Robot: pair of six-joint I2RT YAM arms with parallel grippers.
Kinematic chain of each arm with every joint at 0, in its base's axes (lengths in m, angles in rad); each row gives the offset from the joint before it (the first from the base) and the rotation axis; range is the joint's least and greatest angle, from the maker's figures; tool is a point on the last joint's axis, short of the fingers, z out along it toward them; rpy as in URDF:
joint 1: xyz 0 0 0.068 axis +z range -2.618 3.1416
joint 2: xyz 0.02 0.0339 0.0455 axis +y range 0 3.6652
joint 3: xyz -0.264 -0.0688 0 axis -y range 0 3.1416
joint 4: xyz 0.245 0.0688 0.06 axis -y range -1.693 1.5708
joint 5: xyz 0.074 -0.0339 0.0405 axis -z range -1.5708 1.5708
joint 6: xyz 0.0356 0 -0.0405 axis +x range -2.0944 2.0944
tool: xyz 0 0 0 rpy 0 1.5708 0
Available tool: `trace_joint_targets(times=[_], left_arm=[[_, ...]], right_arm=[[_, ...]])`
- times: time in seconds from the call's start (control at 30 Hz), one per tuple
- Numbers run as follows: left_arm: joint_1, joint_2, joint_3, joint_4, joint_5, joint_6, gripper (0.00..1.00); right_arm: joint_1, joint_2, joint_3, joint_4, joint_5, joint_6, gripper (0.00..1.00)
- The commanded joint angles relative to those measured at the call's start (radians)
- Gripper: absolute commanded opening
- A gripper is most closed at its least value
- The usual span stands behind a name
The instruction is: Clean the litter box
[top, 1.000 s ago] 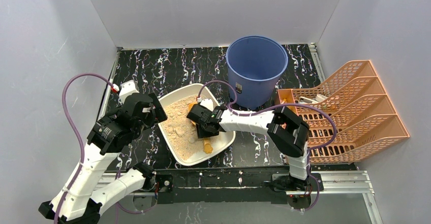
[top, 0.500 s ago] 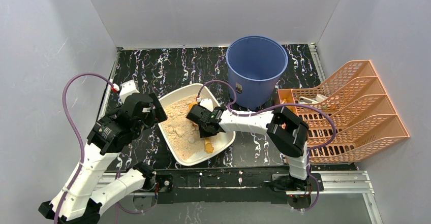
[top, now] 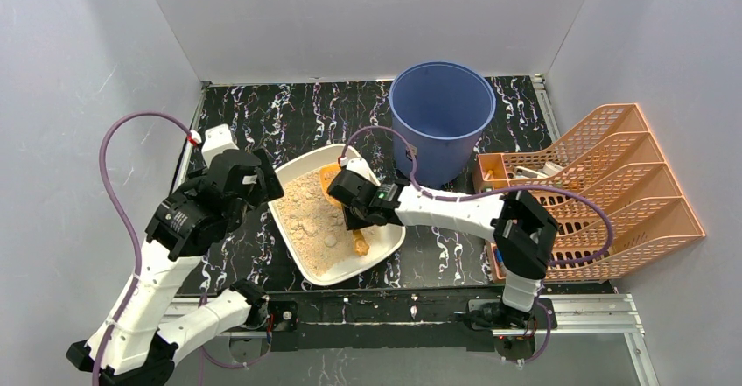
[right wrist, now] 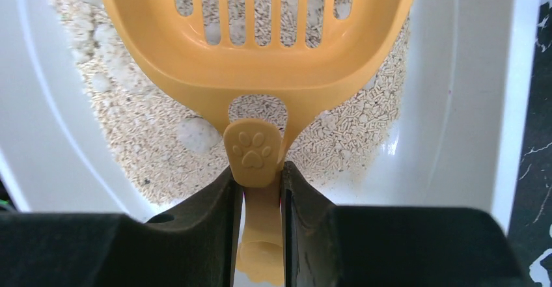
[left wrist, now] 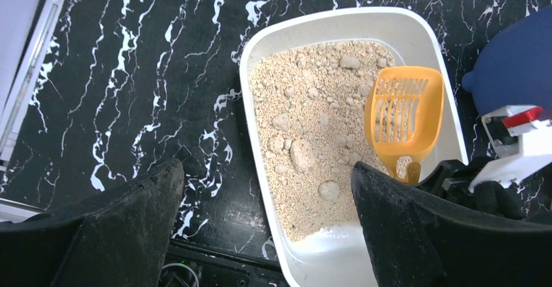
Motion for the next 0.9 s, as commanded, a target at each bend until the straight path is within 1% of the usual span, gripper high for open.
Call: trace_joint_targets(times=[0.0,0.17,0.33,0.43,0.57,0.63,0.73,0.87], left_arm=[[0.000,0.013,0.071,-0.018,-0.057,0.054,0.98],[0.000,0.038,0.135,0.005,-0.010,0.114,0.98],[0.000,0.067,0.182,0.024,0.111,0.149,0.98],[0.000,0.073,0.188,0.040,0.197,0.149,0.98],[0.000,0.080,0.158,0.067,0.359,0.127,0.98],[0.000,0.080,0.119,0.089,0.434,0.115,0.98],[0.000,0.078,0.064,0.133,0.542,0.093,0.98],[0.000,0.090,0.003,0.210,0.693,0.075,0.98]], right_arm=[[0.008,-0.087,-0.005,0.039,-0.026,-0.093,0.01],[0.014,-0.178,-0.069,0.123,-0.094,-0.224,0.01],[0.017,-0.275,-0.160,0.204,-0.164,-0.413,0.01],[0.018,-0.353,-0.248,0.271,-0.191,-0.516,0.01],[0.017,-0.482,-0.348,0.339,-0.226,-0.651,0.01],[0.018,-0.555,-0.393,0.352,-0.251,-0.730,0.01],[0.018,-0.633,-0.447,0.353,-0.280,-0.847,0.01],[0.018,-0.703,-0.473,0.316,-0.292,-0.986,0.01]])
